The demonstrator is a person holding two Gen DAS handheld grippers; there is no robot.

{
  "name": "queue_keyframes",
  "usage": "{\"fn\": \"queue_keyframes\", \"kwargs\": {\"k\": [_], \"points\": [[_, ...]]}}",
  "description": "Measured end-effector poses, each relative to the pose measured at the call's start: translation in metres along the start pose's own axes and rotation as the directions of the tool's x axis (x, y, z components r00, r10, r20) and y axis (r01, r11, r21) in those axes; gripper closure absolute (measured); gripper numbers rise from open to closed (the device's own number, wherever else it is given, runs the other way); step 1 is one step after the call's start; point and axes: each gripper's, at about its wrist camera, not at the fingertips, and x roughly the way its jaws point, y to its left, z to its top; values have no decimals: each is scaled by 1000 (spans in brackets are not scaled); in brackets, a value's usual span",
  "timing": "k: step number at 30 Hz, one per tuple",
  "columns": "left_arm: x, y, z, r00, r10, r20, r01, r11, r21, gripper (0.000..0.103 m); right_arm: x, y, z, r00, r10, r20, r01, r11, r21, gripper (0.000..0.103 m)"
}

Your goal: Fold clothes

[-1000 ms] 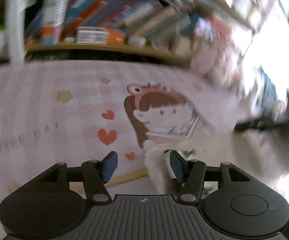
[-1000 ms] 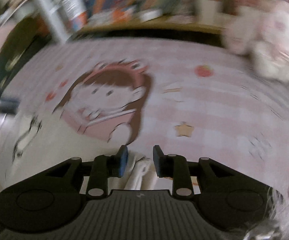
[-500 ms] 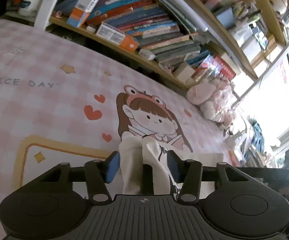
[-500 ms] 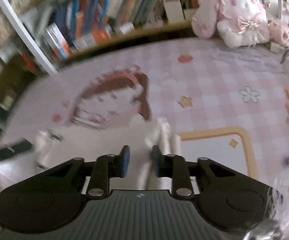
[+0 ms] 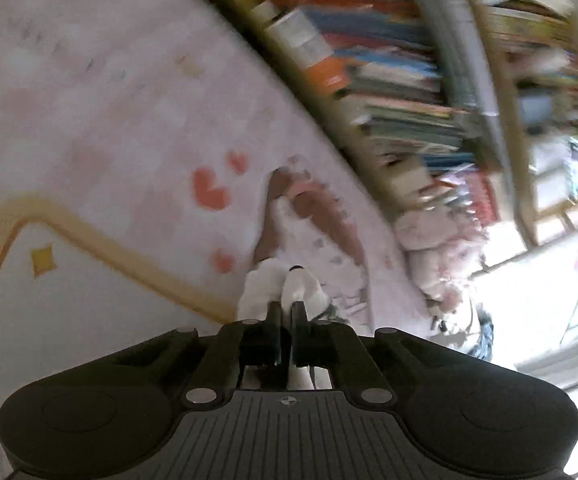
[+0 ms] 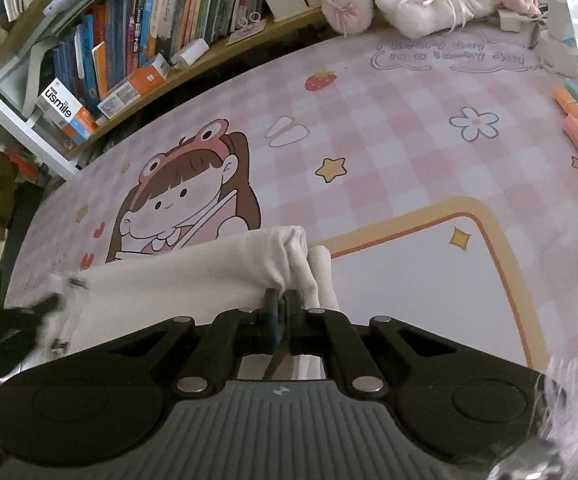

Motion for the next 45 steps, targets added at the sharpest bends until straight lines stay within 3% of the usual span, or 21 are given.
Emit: {"fn": "queue_keyframes", "kwargs": {"k": [3,6,8,9,11,13,15,18,21,25,27,28,36,40,42,43,44,45], "points": [[0,-10,3,1000,-3,-4,4,996,88,99,1,2,1,1000,-8,-4,8,1000,-13,100],[-4,-15,9,1000,-22,-6,22,993,113,87,1,-3,2,1000,7,-9,-7,1000,12,100],[-5,-17,13,1000,-28,4,28,992,125,73,0,-7,1,1000,25,-4,-25,999,41,100],[-4,-18,15,1000,-29,10,28,991,128,73,0,-9,1,999,34,-1,-34,998,58,100],[0,-21,16,1000,-17,18,15,992,123,79,0,-13,0,999,48,5,-48,995,91,100],[1,-24,18,999,-34,28,31,996,86,97,0,-14,-1,999,52,8,-52,993,107,100],[-1,-32,17,998,-53,42,49,995,83,97,0,-13,0,999,46,5,-46,994,100,100],[8,-22,21,999,25,22,-26,999,44,98,0,-11,0,999,39,5,-40,995,94,100],[14,-14,22,1000,25,13,-26,1000,16,97,0,-11,-1,999,38,8,-39,994,98,100],[9,-13,23,999,2,40,-2,1000,2,92,-1,-11,-1,999,36,10,-37,995,95,100],[-1,-14,23,998,-8,61,8,1000,0,83,-1,-11,0,999,36,10,-37,995,96,100],[-7,-15,22,998,-9,62,7,1000,23,78,-1,-11,0,999,37,10,-38,995,96,100],[-30,-27,-14,998,56,-38,-46,974,220,78,-26,-7,-4,993,107,58,-114,986,124,92],[-26,-27,-24,997,62,-56,-48,975,219,77,-37,7,-13,993,111,38,-113,991,65,91],[-25,-26,-24,997,57,-52,-45,978,203,78,-34,12,-18,996,85,18,-85,996,40,89],[-24,-26,-24,997,54,-49,-44,980,195,83,-32,13,-20,997,76,11,-76,997,34,89],[-24,-25,-23,998,50,-46,-41,982,186,99,-29,13,-21,998,68,7,-68,997,34,90],[-29,-27,-23,999,29,-29,-23,984,175,101,-26,12,-23,998,60,3,-60,998,35,94]]}}
